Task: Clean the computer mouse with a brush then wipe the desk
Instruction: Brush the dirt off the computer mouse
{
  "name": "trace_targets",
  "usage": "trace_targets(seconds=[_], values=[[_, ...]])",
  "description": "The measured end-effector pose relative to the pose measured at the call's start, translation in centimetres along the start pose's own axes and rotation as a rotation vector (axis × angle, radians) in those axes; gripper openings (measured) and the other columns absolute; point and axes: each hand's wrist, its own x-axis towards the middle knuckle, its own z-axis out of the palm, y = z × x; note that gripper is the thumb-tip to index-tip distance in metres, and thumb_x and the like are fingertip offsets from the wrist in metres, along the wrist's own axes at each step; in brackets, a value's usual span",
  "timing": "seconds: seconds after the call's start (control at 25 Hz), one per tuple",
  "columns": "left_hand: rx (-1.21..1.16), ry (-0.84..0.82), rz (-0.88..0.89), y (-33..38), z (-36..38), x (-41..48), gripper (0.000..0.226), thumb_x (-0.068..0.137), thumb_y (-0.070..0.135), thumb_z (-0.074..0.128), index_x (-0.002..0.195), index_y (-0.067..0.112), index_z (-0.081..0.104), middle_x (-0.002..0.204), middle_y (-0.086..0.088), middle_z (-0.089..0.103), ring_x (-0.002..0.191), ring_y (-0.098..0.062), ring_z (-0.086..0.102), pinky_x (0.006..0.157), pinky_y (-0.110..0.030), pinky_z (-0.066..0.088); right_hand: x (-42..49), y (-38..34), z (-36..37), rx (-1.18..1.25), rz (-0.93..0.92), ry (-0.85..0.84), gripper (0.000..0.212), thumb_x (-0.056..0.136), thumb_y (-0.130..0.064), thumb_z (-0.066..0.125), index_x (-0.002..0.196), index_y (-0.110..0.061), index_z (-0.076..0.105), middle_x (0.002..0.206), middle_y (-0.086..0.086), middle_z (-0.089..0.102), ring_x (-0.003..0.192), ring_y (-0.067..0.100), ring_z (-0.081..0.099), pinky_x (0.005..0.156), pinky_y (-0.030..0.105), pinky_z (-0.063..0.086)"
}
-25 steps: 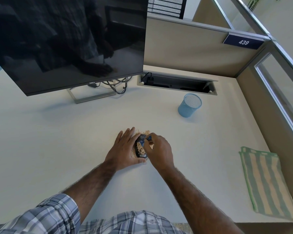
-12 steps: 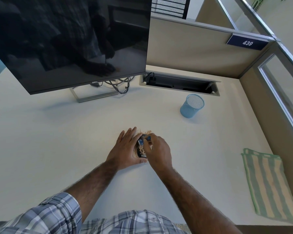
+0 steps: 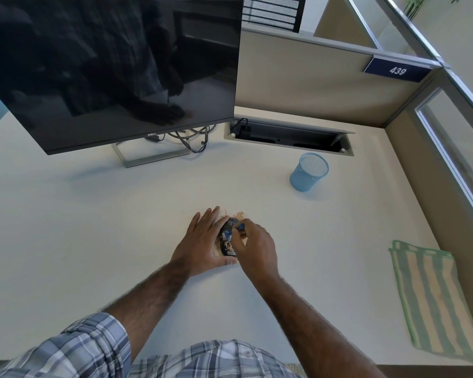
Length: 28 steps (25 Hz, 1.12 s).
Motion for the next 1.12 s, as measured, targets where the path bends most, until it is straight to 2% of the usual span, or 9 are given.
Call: trace_targets(seconds=[0.12, 0.4, 0.52, 0.6, 0.72, 0.8, 0.92, 1.0, 1.12], values=[[-0.001, 0.013, 0.002, -0.1, 0.1, 0.0, 0.12, 0.072, 0.096, 0.044, 0.163, 0.024, 0.013, 0.173, -0.001, -0.004, 0.158, -0.016, -0.011, 0.129, -0.045, -0.004, -0.1, 0.5, -0.4, 0.028, 0.032, 0.09, 0.013, 0.093, -0.031, 0.055, 0.092, -0.02, 0.062, 0.081, -0.007, 0.065, 0.076, 0.013, 0.058, 0.067, 0.038, 0.051], [-0.004, 0.065, 0.031, -0.5, 0.7, 0.1, 0.112, 0.076, 0.089, 0.046, 0.162, 0.023, 0.017, 0.173, -0.003, 0.002, 0.159, -0.016, -0.007, 0.129, -0.049, 0.004, -1.3, -0.2, 0.5, -0.07, -0.111, 0.061, 0.017, 0.093, -0.03, 0.055, 0.096, -0.016, 0.066, 0.082, -0.003, 0.066, 0.074, 0.017, 0.057, 0.064, 0.036, 0.051], [-0.013, 0.068, 0.023, -0.7, 0.9, 0.1, 0.117, 0.073, 0.099, 0.034, 0.162, 0.026, 0.015, 0.173, -0.002, 0.002, 0.159, -0.016, -0.007, 0.129, -0.046, 0.0, -1.0, 0.1, 0.2, -0.072, -0.092, 0.148, 0.019, 0.092, -0.029, 0.054, 0.098, -0.016, 0.067, 0.085, -0.002, 0.068, 0.077, 0.02, 0.059, 0.066, 0.035, 0.05], [-0.011, 0.078, 0.028, -0.7, 1.0, 0.2, 0.115, 0.073, 0.098, 0.034, 0.162, 0.026, 0.015, 0.173, -0.001, 0.002, 0.158, -0.014, -0.009, 0.129, -0.046, 0.0, -1.1, 0.4, 0.2, -0.112, -0.128, 0.128, 0.016, 0.093, -0.026, 0.058, 0.101, -0.016, 0.068, 0.087, -0.001, 0.069, 0.078, 0.021, 0.06, 0.066, 0.034, 0.049], [-0.006, 0.104, 0.035, -0.7, 1.2, 0.2, 0.106, 0.078, 0.085, 0.047, 0.16, 0.025, 0.017, 0.172, -0.001, 0.005, 0.157, -0.01, -0.012, 0.129, -0.047, 0.004, -1.9, 0.4, 0.7, -0.133, -0.199, 0.028, 0.013, 0.094, -0.027, 0.06, 0.103, -0.02, 0.067, 0.089, -0.002, 0.07, 0.077, 0.018, 0.06, 0.063, 0.032, 0.05], [-0.004, 0.096, 0.034, -0.7, 1.1, 0.2, 0.106, 0.078, 0.086, 0.046, 0.16, 0.025, 0.018, 0.173, -0.002, 0.004, 0.159, -0.015, -0.007, 0.129, -0.045, 0.002, -2.0, 0.5, 0.7, -0.118, -0.191, 0.02, 0.014, 0.095, -0.027, 0.058, 0.103, -0.02, 0.067, 0.091, -0.002, 0.07, 0.078, 0.017, 0.06, 0.065, 0.035, 0.052], [-0.005, 0.068, 0.027, -0.5, 1.0, 0.2, 0.117, 0.073, 0.098, 0.038, 0.162, 0.025, 0.015, 0.173, -0.002, 0.001, 0.159, -0.018, -0.006, 0.129, -0.046, -0.001, -1.5, 0.8, 0.3, -0.095, -0.112, 0.145, 0.013, 0.095, -0.021, 0.06, 0.104, -0.016, 0.067, 0.093, -0.001, 0.071, 0.083, 0.02, 0.062, 0.071, 0.037, 0.052], [-0.004, 0.063, 0.02, -0.6, 1.0, 0.2, 0.12, 0.071, 0.099, 0.043, 0.162, 0.026, 0.014, 0.173, -0.002, -0.001, 0.159, -0.016, -0.009, 0.129, -0.046, -0.002, -1.1, 1.2, 0.0, -0.07, -0.026, 0.2, 0.012, 0.097, -0.019, 0.06, 0.104, -0.015, 0.068, 0.094, -0.001, 0.071, 0.086, 0.02, 0.063, 0.074, 0.037, 0.052], [-0.002, 0.073, 0.025, -0.7, 1.1, 0.2, 0.119, 0.072, 0.099, 0.04, 0.162, 0.026, 0.014, 0.173, -0.001, -0.001, 0.158, -0.014, -0.012, 0.129, -0.046, -0.002, -1.3, 1.1, 0.1, -0.056, -0.009, 0.113, 0.013, 0.097, -0.022, 0.057, 0.105, -0.016, 0.067, 0.095, -0.002, 0.07, 0.087, 0.018, 0.061, 0.074, 0.035, 0.051]])
